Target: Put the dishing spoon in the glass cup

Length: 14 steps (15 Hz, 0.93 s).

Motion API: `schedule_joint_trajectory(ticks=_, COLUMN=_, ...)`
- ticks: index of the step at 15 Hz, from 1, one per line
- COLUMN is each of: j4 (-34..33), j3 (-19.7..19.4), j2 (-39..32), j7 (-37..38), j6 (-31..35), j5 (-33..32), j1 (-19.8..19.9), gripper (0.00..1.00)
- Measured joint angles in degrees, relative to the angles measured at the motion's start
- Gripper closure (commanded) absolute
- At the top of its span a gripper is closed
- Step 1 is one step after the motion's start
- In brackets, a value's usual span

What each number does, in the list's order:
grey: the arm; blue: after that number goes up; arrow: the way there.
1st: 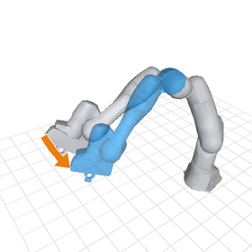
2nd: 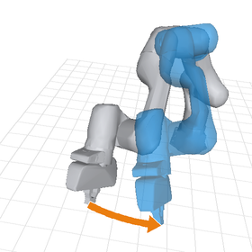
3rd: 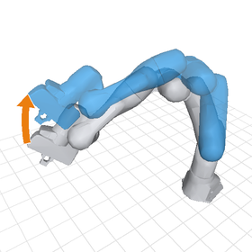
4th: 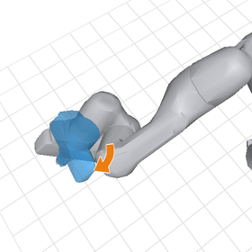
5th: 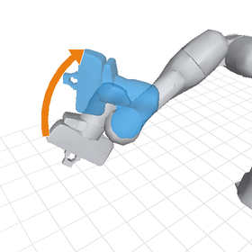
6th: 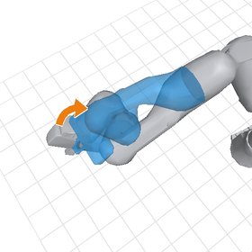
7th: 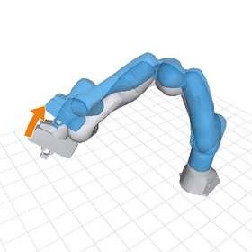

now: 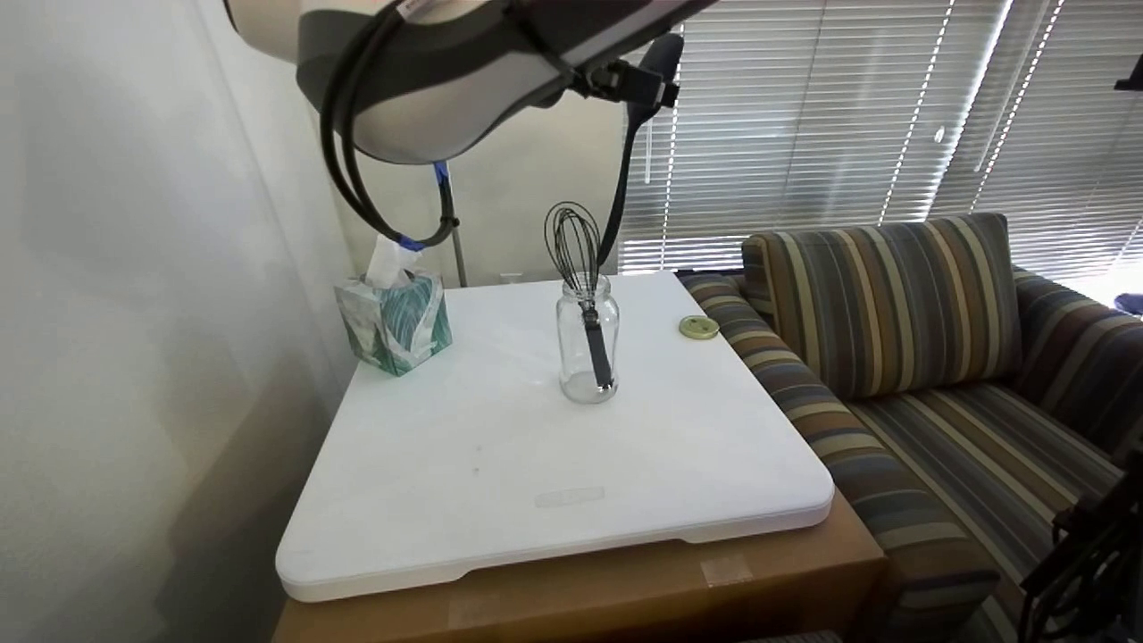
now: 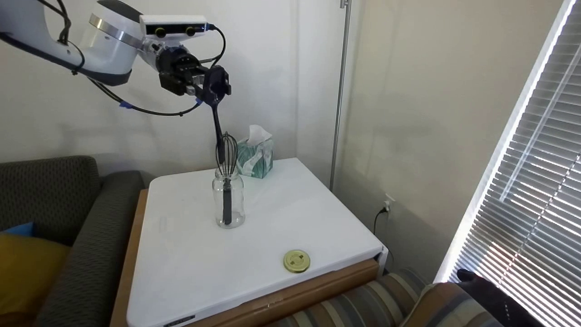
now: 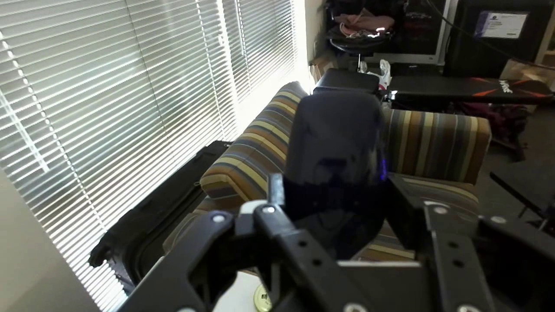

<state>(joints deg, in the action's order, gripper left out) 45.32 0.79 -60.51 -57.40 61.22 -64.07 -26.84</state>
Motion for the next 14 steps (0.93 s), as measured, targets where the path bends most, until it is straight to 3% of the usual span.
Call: schedule_joint_trajectory(ticks=14, j4=1.22, j3=-0.02, j2=0.08, j7=4.78, j6=2.36, j5=-0.29, j1=0.03, gripper=0.67)
